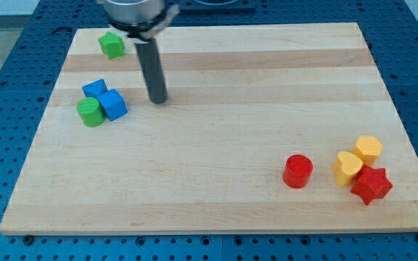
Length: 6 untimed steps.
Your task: Nudge the red circle to the left
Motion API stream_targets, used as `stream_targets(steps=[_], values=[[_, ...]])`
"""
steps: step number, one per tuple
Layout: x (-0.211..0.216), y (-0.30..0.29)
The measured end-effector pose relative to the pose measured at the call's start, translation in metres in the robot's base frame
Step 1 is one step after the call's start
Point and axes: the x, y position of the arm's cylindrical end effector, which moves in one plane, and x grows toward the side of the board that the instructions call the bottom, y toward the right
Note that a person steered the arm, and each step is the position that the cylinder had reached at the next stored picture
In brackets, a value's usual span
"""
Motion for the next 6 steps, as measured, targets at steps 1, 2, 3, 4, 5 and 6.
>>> stream_targets(steps=[1, 2, 3, 4, 5, 6], values=[[0.011, 0.088], [0.012, 0.176], [0.037, 0.201], [0.079, 0.226], [0.114, 0.237], [0.138, 0.236]])
